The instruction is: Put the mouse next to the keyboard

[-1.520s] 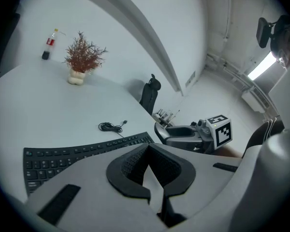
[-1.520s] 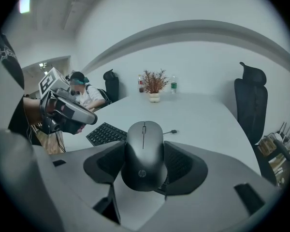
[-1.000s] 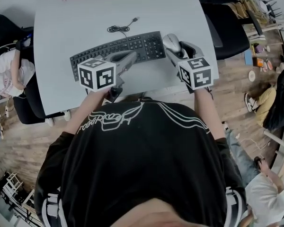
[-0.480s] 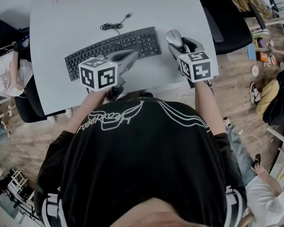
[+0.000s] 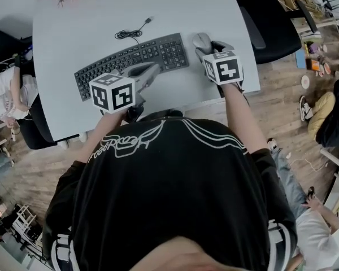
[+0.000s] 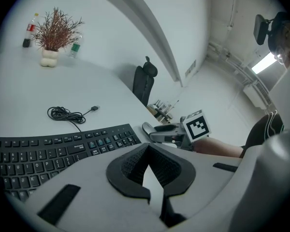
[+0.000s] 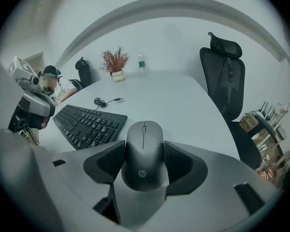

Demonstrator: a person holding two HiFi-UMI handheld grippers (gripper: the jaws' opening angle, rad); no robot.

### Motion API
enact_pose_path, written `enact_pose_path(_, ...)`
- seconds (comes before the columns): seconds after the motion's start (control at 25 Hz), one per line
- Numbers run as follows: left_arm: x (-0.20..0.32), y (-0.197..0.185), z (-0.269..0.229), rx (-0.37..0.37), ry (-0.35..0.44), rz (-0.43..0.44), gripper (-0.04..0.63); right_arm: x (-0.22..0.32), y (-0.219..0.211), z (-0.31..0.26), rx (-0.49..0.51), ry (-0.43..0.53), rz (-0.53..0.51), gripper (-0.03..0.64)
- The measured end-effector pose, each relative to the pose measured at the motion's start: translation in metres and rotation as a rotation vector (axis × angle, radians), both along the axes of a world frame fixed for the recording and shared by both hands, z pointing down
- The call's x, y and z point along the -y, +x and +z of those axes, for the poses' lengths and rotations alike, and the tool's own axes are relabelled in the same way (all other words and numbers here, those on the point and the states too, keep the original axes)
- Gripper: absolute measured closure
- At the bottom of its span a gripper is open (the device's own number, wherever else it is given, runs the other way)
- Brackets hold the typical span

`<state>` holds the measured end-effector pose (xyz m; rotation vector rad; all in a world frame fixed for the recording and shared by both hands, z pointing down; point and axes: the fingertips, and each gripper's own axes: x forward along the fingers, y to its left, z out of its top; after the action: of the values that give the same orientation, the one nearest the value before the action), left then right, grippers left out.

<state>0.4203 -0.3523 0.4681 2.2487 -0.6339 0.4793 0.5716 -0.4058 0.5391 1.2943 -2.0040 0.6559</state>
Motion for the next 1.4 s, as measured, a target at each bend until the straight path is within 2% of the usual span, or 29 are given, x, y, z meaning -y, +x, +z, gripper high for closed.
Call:
enact_pose_path(0.48,-0.005,-0.005,0.008,0.006,0.0,-0.019,0.589,0.0,0.001,0.015,-0.043,-0.02,0.011,0.362)
enact_pose_path(0.72,-0.013,0.001,0.01,-0.005,-0.011,-0.031,0.589,-0.004,0.001,0.014,0.004,-0.01,-0.008,0.362)
enact_pose_path(1.0,-0.022,-0.005,0.005,-0.011,-0.004,-0.016,0.589,-0.005,0.009,-0.015,0.054,0.118,0.061,0.362)
enact_pose_path(1.32,-0.041,-0.016,-0.009,-0.048,0.036,-0.032,0.589,-0.04,-0.007,-0.087,0.118,0.316,0.049,0.367)
enact_pose_path(1.36,-0.046,-0.018,-0.013,-0.053,0.045,-0.027,0.589,-0.047,-0.011,-0.096,0.123,0.34,0.047,0.395)
enact_pose_path(1.4,-0.051,-0.02,-0.017,-0.058,0.053,-0.023,0.589,-0.053,-0.015,-0.105,0.124,0.363,0.049,0.456)
